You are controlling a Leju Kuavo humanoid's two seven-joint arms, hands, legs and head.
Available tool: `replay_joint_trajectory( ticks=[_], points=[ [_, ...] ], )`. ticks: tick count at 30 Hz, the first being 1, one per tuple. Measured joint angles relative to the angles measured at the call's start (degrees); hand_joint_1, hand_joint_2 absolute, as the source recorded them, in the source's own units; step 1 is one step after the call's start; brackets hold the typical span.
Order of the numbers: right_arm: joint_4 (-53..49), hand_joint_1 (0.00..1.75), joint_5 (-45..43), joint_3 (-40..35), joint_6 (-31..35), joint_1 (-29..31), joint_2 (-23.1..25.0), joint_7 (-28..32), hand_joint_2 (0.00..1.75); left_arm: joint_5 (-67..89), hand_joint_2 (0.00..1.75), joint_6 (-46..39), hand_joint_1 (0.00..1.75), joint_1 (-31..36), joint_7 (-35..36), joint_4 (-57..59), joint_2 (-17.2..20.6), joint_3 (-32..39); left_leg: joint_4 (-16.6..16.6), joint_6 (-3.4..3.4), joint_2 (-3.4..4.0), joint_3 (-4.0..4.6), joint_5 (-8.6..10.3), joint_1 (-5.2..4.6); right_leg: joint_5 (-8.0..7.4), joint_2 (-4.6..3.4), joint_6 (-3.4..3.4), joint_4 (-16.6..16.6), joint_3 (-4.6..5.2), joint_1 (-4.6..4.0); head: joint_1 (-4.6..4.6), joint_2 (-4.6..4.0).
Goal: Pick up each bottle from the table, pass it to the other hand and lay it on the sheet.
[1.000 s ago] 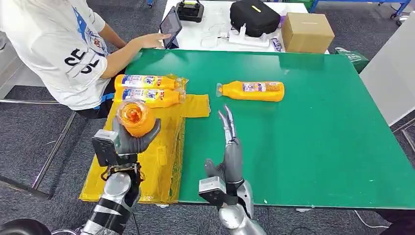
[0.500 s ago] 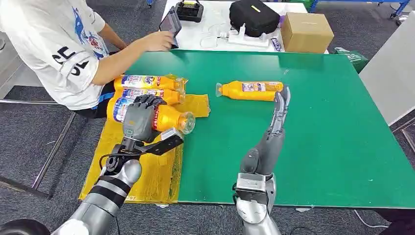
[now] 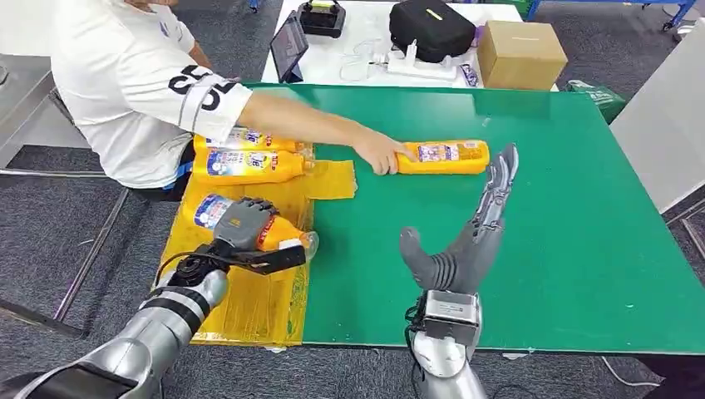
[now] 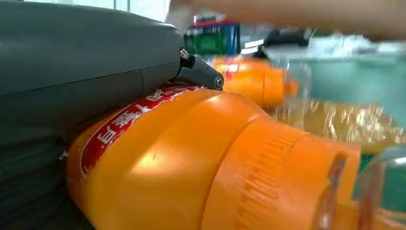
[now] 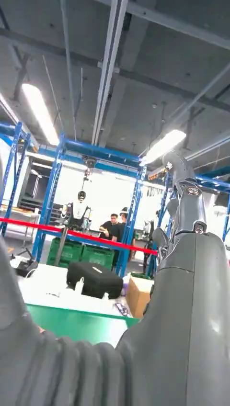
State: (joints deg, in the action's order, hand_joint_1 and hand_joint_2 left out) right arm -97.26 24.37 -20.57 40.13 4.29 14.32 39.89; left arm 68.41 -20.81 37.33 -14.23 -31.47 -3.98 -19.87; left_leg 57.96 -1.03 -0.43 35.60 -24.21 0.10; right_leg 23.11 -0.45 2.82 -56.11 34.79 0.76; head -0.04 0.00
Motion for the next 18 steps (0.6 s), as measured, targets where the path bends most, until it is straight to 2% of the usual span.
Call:
replay_joint_trajectory(
  ticks=[1, 2, 3, 4, 5, 12, 13, 18],
  points=[
    [0.09, 0.0, -0.11, 0.0, -0.02, 0.0, -0.04, 0.0, 1.75, -0.02, 1.75, 0.15, 1.75, -0.02, 0.04, 0.41, 0.0, 0.0, 0.0, 0.0, 0.0, 0.01, 0.0, 0.0, 0.0, 0.0, 0.0, 0.0, 0.01, 0.0, 0.0, 0.0],
    [0.28, 0.0, -0.15, 0.0, -0.02, 0.01, -0.11, 0.0, 1.75, -0.11, 1.75, 0.63, 1.4, 0.03, 0.3, 1.07, 0.0, 0.0, 0.0, 0.0, 0.0, 0.02, 0.0, 0.0, 0.0, 0.0, 0.0, 0.0, 0.01, 0.0, 0.02, 0.0],
    [0.48, 0.0, -0.28, -0.02, 0.0, 0.03, -0.15, 0.0, 1.75, -0.48, 1.75, 1.12, 0.16, 0.04, 0.48, 1.53, 0.0, 0.0, 0.0, 0.0, 0.0, 0.02, 0.0, 0.0, 0.0, 0.0, 0.0, 0.0, 0.0, 0.0, -0.02, 0.0],
    [0.74, 0.0, -0.68, -0.04, -0.02, 0.02, -0.22, 0.0, 1.75, -1.2, 1.75, 1.73, 0.16, 0.02, 0.5, 2.03, 0.0, 0.02, 0.0, 0.0, -0.01, 0.02, 0.0, 0.0, 0.0, 0.01, 0.0, 0.0, 0.0, 0.0, 0.02, 0.0],
    [1.0, 0.0, -1.07, -0.04, -0.02, 0.03, -0.24, 0.0, 1.75, -1.72, 1.75, 2.11, 0.0, 0.1, 0.48, 2.36, 0.0, 0.07, 0.0, 0.0, -0.02, 0.01, 0.0, 0.0, 0.0, 0.01, 0.0, 0.0, 0.0, 0.0, -0.02, 0.0],
    [3.96, 0.0, -2.38, -0.94, -0.04, 0.8, -0.92, 0.0, 1.75, -6.16, 1.75, 8.04, 0.0, 1.12, -1.18, 4.32, -0.15, 1.57, 0.0, 0.01, -0.04, -0.07, 0.01, 0.0, 0.0, 0.02, 0.0, 0.0, -0.1, 0.0, 0.0, 0.0],
    [4.33, 0.0, -2.58, -1.07, -0.04, 0.91, -1.0, 0.0, 1.75, -6.55, 0.0, 8.65, 0.0, 1.24, -1.48, 4.5, -0.24, 1.77, 0.0, 0.01, -0.06, -0.1, 0.01, 0.0, 0.0, 0.02, 0.0, 0.0, -0.15, 0.0, 0.02, 0.0],
    [6.38, 0.0, -3.78, -1.62, -0.04, 1.69, -1.42, 0.0, 1.75, -8.95, 0.0, 12.15, 0.0, 1.77, -3.25, 5.31, -0.31, 2.58, -0.01, 0.01, -0.14, -0.22, 0.01, 0.0, 0.01, 0.06, -0.01, 0.01, -0.29, 0.0, 0.02, 0.0]
  ],
)
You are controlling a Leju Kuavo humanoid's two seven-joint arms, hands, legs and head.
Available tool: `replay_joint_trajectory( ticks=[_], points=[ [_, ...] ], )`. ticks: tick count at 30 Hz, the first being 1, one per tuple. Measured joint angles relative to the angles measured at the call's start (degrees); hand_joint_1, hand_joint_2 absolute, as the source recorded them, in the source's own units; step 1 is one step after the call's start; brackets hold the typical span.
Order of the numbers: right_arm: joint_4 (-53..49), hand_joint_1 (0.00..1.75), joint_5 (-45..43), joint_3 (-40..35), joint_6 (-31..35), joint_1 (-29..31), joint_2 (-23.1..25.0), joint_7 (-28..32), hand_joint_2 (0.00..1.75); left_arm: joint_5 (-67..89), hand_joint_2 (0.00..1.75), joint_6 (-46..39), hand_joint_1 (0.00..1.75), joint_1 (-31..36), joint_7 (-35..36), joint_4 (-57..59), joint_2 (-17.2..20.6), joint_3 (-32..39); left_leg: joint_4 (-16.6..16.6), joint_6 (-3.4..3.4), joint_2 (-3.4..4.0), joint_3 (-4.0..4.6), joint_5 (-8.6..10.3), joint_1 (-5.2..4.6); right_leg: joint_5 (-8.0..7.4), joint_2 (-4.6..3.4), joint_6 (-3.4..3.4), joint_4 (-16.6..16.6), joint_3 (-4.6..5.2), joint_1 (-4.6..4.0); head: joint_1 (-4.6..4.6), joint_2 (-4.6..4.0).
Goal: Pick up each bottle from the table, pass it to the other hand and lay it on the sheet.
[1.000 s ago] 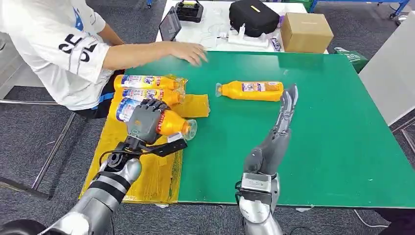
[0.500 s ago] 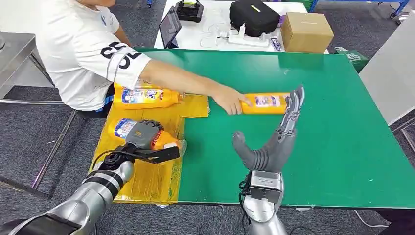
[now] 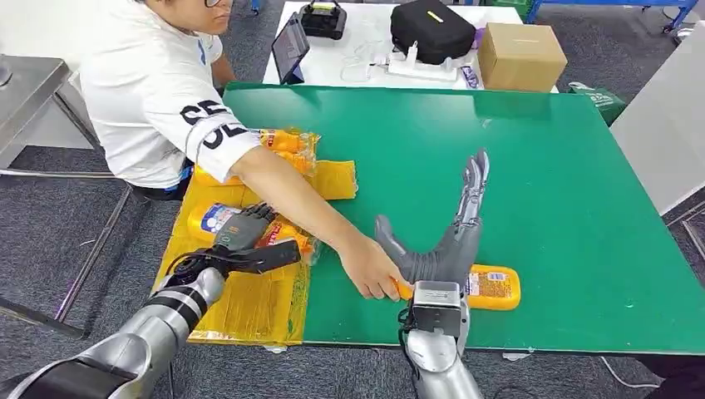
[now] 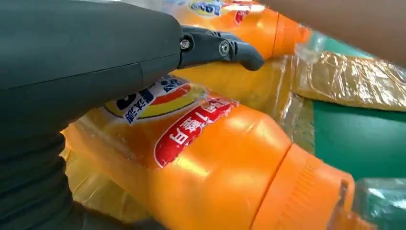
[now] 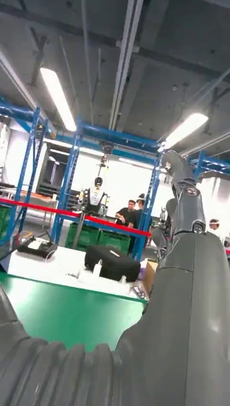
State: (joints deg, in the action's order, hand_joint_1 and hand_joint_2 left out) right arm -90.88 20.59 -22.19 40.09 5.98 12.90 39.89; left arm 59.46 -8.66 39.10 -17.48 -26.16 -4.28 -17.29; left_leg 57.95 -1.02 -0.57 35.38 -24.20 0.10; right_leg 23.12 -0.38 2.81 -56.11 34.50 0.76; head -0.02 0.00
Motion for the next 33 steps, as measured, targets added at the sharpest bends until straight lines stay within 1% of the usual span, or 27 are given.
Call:
replay_joint_trajectory(
  ticks=[3, 10, 12, 17, 19, 22, 25, 26, 28, 29, 31, 32, 33],
  points=[
    [0.92, 0.0, -0.4, -0.24, 0.0, 0.31, -0.2, 0.0, 1.75, -1.47, 0.0, 1.89, 0.0, 0.22, -1.05, 0.18, 0.02, 0.99, -0.01, 0.0, -0.07, -0.13, 0.0, 0.0, 0.02, 0.05, -0.01, 0.01, -0.17, 0.0, 0.0, 0.0],
    [2.21, 0.0, -0.48, -0.31, 0.0, 0.64, -0.5, 0.0, 1.75, -2.23, 0.0, 2.73, 0.0, 0.23, -1.55, 0.5, 0.02, 1.92, -0.01, -0.02, -0.07, -0.26, 0.05, -0.01, 0.01, 0.05, 0.0, 0.01, -0.3, 0.0, -0.02, 0.0],
    [2.54, 0.0, -0.66, -0.33, 0.0, 0.85, -0.53, 0.0, 1.75, -3.73, 0.0, 4.43, 0.0, 0.35, -2.34, 0.59, 0.02, 2.43, -0.01, -0.02, -0.08, -0.3, 0.05, -0.01, 0.01, 0.05, 0.0, 0.01, -0.36, 0.0, -0.02, 0.0],
    [4.18, 0.0, -1.47, -0.77, 0.0, 1.85, -0.77, 0.0, 1.75, -13.76, 0.0, 14.09, 0.0, 0.68, -6.67, 0.7, 0.11, 5.45, -0.03, -0.01, -0.12, -0.43, 0.04, 0.0, 0.02, 0.07, -0.01, 0.01, -0.5, 0.0, 0.0, 0.0],
    [4.88, 0.0, -1.4, -0.79, 0.0, 2.03, -0.77, 0.0, 1.75, -19.49, 0.0, 16.03, 0.0, 0.48, -6.95, 0.7, -0.02, 8.03, -0.03, -0.01, -0.09, -0.46, 0.04, 0.0, 0.02, 0.06, -0.01, 0.02, -0.5, 0.0, -0.04, 0.0],
    [5.93, 0.0, -1.29, -0.79, -0.02, 2.16, -0.77, 0.0, 1.75, -24.34, 0.0, 16.48, 0.0, -0.04, -8.14, 0.55, -0.61, 11.63, -0.03, -0.01, -0.07, -0.48, 0.04, 0.0, 0.01, 0.06, -0.01, 0.02, -0.51, 0.0, -0.02, 0.0],
    [7.56, 0.0, -0.03, -0.81, -1.23, 2.25, -0.77, -0.09, 1.75, -35.87, 0.0, 13.13, 0.0, -2.97, -12.5, -2.81, -1.98, 16.8, -0.03, 0.0, 0.04, -0.46, 0.05, 0.0, -0.01, 0.04, -0.02, 0.01, -0.41, -0.01, -0.02, 0.0],
    [8.28, 0.0, 1.21, -0.79, -2.42, 2.3, -0.77, -0.82, 1.75, -39.7, 0.0, 10.24, 0.0, -4.53, -14.15, -5.07, -2.67, 18.46, -0.03, 0.01, 0.08, -0.41, 0.06, 0.0, -0.03, 0.03, -0.02, 0.0, -0.35, -0.01, -0.02, 0.0],
    [9.88, 0.0, 3.91, -0.76, -6.04, 2.54, -0.92, -4.12, 1.75, -44.58, 0.0, 0.79, 0.0, -7.74, -17.8, -11.6, -4.07, 20.9, -0.02, 0.01, 0.12, -0.33, 0.06, 0.0, -0.03, -0.03, -0.02, 0.0, -0.22, -0.02, -0.02, 0.0],
    [10.95, 0.0, 4.87, -0.72, -7.95, 2.72, -1.16, -5.74, 1.75, -46.08, 0.0, -3.63, 0.0, -9.03, -18.49, -15.59, -4.61, 21.75, -0.02, 0.01, 0.15, -0.29, 0.06, 0.0, -0.03, -0.03, -0.02, 0.01, -0.2, -0.02, -0.02, 0.0],
    [12.42, 0.0, 5.31, -0.72, -8.83, 2.8, -1.51, -6.32, 1.75, -46.58, 0.0, -5.64, 0.0, -10.75, -18.45, -20.68, -4.94, 22.43, -0.01, 0.0, -0.07, -0.17, 0.07, 0.0, 0.0, 0.02, -0.01, 0.01, -0.16, -0.02, -0.04, 0.0],
    [12.88, 0.0, 5.42, -0.68, -9.03, 2.96, -1.62, -6.43, 1.75, -46.85, 1.75, -5.85, 0.0, -11.49, -18.43, -22.48, -5.07, 22.56, -0.01, 0.0, -0.14, -0.15, 0.07, 0.0, 0.0, 0.08, -0.01, 0.0, -0.15, -0.02, 0.0, 0.0],
    [13.27, 0.0, 5.53, -0.63, -9.18, 3.09, -1.71, -6.43, 1.75, -46.98, 1.75, -6.07, 0.0, -12.09, -18.41, -23.87, -5.22, 22.67, -0.01, 0.0, -0.14, -0.11, 0.07, 0.01, 0.0, 0.07, -0.01, 0.0, -0.15, -0.02, -0.04, 0.0]
  ],
)
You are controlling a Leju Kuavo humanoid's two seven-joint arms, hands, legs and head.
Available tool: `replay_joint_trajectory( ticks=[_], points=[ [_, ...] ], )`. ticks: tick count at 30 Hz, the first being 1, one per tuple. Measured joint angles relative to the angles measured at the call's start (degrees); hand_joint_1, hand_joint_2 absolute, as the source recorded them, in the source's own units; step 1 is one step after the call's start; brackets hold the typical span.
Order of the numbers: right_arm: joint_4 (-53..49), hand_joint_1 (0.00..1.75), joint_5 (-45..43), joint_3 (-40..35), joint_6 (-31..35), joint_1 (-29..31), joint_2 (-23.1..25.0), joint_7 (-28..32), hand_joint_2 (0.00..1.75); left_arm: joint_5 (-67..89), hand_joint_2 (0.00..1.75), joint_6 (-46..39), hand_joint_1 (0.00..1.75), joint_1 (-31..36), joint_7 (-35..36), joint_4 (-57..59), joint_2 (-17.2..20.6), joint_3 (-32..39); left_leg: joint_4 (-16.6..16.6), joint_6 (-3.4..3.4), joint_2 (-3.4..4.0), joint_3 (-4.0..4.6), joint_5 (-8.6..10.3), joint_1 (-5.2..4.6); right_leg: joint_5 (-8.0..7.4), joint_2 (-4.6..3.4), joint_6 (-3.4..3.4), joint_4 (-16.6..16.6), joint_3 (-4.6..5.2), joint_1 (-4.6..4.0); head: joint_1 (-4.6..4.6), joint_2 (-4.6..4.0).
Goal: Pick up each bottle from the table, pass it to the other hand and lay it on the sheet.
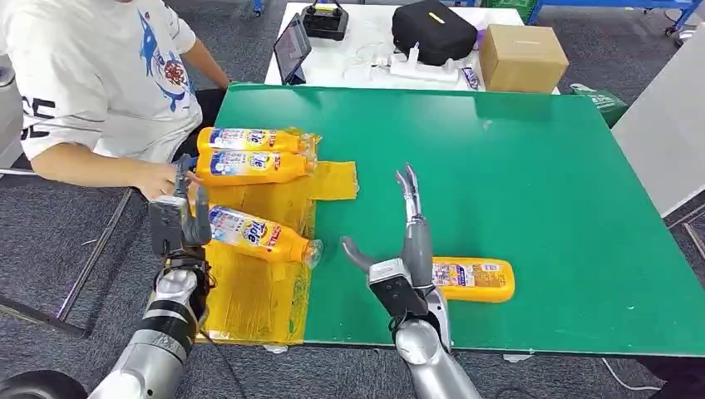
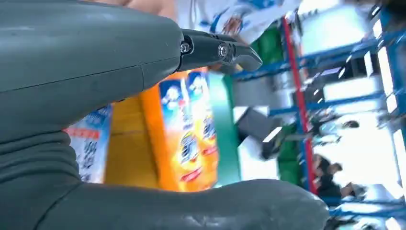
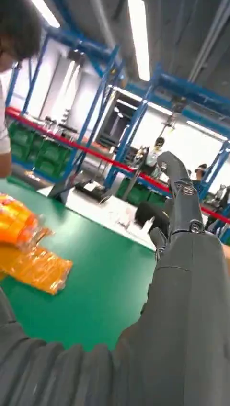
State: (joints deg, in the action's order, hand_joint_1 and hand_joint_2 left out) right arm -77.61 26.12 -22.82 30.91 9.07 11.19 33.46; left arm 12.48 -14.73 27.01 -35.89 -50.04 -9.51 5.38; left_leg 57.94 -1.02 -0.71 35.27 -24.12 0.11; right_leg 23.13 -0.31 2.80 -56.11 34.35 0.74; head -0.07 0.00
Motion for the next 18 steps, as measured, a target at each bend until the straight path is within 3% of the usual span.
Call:
replay_joint_trajectory(
  ticks=[5, 7, 13, 18],
  points=[
    [1.62, 0.0, 5.64, 0.0, -9.34, 0.66, -2.78, -10.98, 1.75, 5.1, 1.75, -20.73, 0.0, -5.03, -4.09, -11.48, -0.02, -1.03, 0.0, 0.01, 0.22, 0.08, -0.05, -0.02, -0.02, -0.11, 0.01, 0.02, 0.18, 0.02, 0.0, 0.0],
    [1.66, 0.0, 8.54, 0.11, -12.86, 0.64, -5.96, -15.09, 1.75, 5.99, 1.75, -24.24, 0.0, -8.54, -4.33, -18.12, 0.07, -2.09, 0.01, 0.01, 0.08, 0.1, -0.05, -0.04, 0.01, -0.05, 0.03, 0.05, 0.18, 0.05, 0.04, 0.0],
    [-3.76, 0.0, 13.64, 2.54, -23.39, -2.53, -16.95, -24.7, 1.75, 1.88, 1.75, -16.97, 0.0, -18.8, -4.39, -29.22, -1.18, -4.83, 0.02, -0.12, 0.04, 0.23, -0.15, -0.09, 0.02, -0.03, 0.04, 0.19, 0.2, 0.06, 0.02, 0.0],
    [-6.69, 0.0, 14.05, 4.48, -28.5, -4.59, -24.42, -27.91, 1.75, 1.38, 1.75, -13.31, 0.0, -22.48, -4.26, -30.59, -2.56, -6.54, 0.02, -0.18, 0.13, 0.24, -0.19, -0.11, 0.0, -0.04, 0.06, 0.2, 0.22, 0.07, 0.04, 0.0]
  ],
)
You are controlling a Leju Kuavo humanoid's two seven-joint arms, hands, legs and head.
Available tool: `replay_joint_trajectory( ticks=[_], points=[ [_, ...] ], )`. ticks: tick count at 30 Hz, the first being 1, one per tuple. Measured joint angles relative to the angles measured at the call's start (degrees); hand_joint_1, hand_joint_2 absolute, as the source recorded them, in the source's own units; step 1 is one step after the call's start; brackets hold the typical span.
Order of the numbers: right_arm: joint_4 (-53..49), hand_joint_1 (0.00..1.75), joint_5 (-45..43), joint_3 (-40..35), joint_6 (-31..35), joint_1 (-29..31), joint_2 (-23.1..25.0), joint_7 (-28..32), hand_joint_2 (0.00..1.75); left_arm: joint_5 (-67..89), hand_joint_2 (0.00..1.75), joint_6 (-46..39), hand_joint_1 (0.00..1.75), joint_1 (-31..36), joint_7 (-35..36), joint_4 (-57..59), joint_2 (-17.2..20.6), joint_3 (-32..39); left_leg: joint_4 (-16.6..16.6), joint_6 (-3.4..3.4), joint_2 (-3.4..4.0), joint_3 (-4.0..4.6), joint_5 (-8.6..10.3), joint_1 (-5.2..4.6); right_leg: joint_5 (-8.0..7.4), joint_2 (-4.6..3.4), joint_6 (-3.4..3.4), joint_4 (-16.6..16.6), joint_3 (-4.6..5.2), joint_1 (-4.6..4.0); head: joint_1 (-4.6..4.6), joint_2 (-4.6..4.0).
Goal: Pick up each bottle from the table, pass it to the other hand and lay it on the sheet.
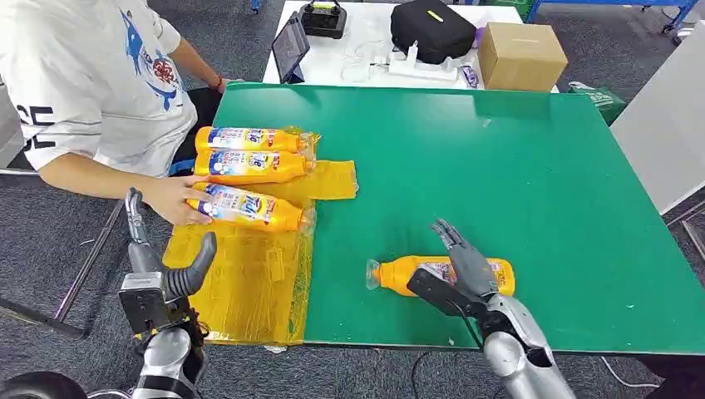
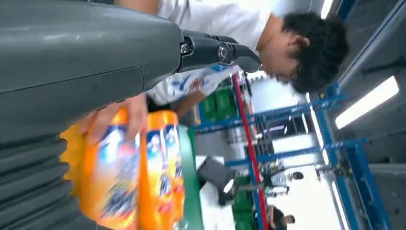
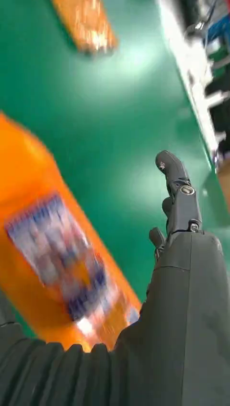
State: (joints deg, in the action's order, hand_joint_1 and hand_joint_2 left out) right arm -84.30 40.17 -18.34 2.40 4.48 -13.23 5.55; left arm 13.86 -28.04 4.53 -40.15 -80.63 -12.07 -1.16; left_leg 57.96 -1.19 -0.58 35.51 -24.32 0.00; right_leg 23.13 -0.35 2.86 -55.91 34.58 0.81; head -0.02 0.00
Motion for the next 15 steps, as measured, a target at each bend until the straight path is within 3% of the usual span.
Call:
replay_joint_trajectory(
  ticks=[15],
  points=[
    [-0.39, 0.0, -0.31, 0.28, -3.86, 0.36, -5.2, -2.51, 1.75, 0.09, 1.75, 1.73, 0.0, -0.47, 0.87, -0.2, -1.42, -1.66, 0.0, 0.02, 0.04, 0.0, 0.03, 0.07, -0.01, -0.01, -0.01, -0.04, 0.0, -0.04, -0.02, 0.0]
  ],
)
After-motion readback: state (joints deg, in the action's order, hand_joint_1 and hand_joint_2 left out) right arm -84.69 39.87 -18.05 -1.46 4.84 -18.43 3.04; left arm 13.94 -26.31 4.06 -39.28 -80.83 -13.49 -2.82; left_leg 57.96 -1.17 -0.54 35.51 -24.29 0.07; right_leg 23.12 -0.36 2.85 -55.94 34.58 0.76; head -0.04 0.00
